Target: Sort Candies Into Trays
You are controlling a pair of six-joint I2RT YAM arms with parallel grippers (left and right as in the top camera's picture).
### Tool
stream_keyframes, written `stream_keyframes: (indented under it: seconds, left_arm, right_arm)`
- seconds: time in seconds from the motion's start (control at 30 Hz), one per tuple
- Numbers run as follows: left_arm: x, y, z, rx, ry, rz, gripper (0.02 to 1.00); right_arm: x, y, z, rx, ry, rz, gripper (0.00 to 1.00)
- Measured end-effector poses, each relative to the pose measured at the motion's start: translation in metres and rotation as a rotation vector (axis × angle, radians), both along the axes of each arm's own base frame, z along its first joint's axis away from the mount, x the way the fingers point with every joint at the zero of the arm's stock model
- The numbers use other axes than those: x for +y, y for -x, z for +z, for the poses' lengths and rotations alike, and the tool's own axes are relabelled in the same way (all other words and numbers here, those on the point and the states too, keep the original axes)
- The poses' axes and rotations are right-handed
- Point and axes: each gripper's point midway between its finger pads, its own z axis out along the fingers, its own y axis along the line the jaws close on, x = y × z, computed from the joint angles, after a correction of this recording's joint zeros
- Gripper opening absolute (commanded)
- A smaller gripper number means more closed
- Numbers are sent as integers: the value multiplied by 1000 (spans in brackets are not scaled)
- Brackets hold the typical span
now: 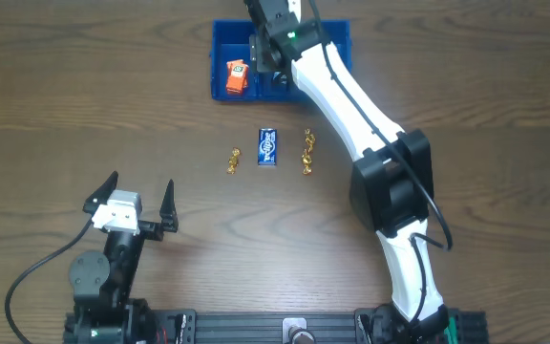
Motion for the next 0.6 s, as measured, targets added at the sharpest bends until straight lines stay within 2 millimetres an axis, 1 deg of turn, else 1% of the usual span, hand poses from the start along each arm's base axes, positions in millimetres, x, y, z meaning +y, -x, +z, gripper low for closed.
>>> stream_keyframes:
  seconds: [0.07, 0.13, 0.2, 0.3, 0.47, 0.6]
  left_arm:
    - [0, 0, 0, 0, 0, 0, 998]
    - [0, 0, 0, 0, 0, 0, 996]
    - [0, 0, 0, 0, 0, 0, 998]
    - [0, 0, 0, 0, 0, 0, 998]
    - [0, 0, 0, 0, 0, 0, 998]
    - [0, 0, 0, 0, 0, 0, 998]
  right_arm:
    - [-3, 18, -3, 78, 6, -11, 842]
    - [-5, 42, -13, 179, 12, -27, 842]
    - [-2, 61, -20, 258, 5, -33, 842]
    - [11, 85, -32, 348, -25, -24, 842]
    - [33, 115, -50, 427, -33, -6, 860]
    - [48, 140, -71, 483, -22, 3, 862]
